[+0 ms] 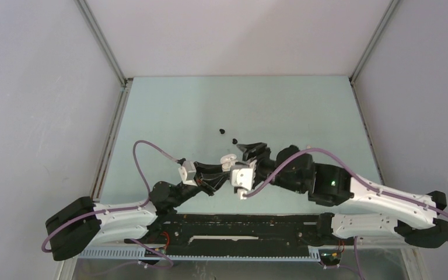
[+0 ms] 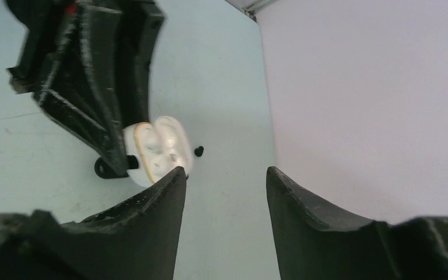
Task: Insert the wireless bluetooth earbuds into the charging case
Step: Place the earbud in the charging case, then close the charging case.
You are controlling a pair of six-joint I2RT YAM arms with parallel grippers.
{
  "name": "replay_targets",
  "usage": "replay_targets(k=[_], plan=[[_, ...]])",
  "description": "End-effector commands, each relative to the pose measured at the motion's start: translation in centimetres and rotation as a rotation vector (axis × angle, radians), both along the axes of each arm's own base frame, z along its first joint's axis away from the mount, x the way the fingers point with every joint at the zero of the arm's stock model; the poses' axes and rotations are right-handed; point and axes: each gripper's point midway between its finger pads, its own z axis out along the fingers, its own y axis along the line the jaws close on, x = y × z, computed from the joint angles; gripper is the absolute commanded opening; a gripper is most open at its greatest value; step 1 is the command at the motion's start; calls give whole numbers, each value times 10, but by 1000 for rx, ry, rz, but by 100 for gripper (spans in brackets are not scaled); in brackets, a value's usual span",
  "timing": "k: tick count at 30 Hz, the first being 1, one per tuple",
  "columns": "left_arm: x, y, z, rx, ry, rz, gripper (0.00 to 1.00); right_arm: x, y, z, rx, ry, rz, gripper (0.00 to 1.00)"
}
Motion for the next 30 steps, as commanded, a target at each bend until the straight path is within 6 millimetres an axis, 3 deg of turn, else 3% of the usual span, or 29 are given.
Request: replay_targets(k=[1,7,11,16,19,27,30], plan=[[1,2,16,-40,-41,13,0,9,-26,30,74,161,-52,56],[-3,-3,19,-44,-37,-20,0,68,-84,33,197,387,-279,61],[-9,-9,20,-47,-19,-74,0,91,-116,23,263,590,-355,66],[-18,-22,20,-4,8,-152,0,69,-122,-15,219,853,-263,71],[-20,-25,21,24,17,-174,0,48,-122,-27,226,960,-158,70],[-23,-29,16,104,17,-196,0,8,-105,-36,294,987,73,75],[-27,-34,11,128,27,-232,0,-7,-94,-50,266,991,139,79]])
